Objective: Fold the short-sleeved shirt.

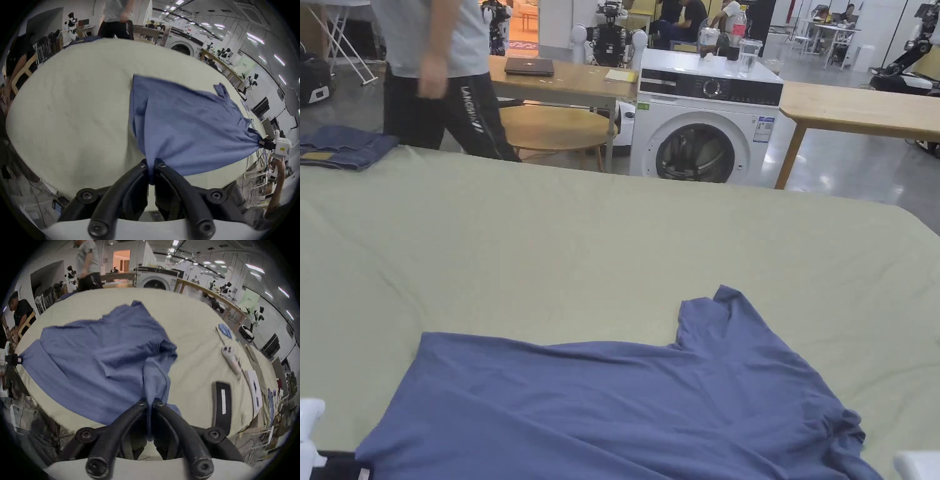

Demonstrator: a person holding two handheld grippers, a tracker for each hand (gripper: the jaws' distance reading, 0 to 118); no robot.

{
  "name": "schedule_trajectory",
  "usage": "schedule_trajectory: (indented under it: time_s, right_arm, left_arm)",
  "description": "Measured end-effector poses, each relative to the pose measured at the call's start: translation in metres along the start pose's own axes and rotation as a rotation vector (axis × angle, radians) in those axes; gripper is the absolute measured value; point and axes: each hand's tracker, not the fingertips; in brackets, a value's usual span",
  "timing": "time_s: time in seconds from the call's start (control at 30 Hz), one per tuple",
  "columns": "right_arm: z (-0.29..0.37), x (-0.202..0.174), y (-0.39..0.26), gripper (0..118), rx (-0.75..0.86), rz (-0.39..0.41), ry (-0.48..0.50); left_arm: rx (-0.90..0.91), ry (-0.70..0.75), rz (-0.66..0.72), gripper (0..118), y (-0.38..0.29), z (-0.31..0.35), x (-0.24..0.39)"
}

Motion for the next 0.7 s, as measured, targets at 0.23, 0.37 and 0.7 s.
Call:
schedule_trajectory:
  time_s: [0.23,0.37,0.7]
  right_arm:
    - [-0.047,0.003,-0.019,4,-0.036,-0.019,0.000]
    - [-0.041,0.002,-0.012,30,-0.024,-0.015,-0.009]
    - [0.024,-0.006,0.036,59,0.372,-0.122,-0.076]
  left_arm:
    - [-0.019,0.038,0.002,0,-0.009,-0.027,0.003]
    - [-0.038,0.063,-0.037,5,0.000,-0.021,0.010]
    - [0.258,0.050,-0.109,45,0.039,0.018,0.051]
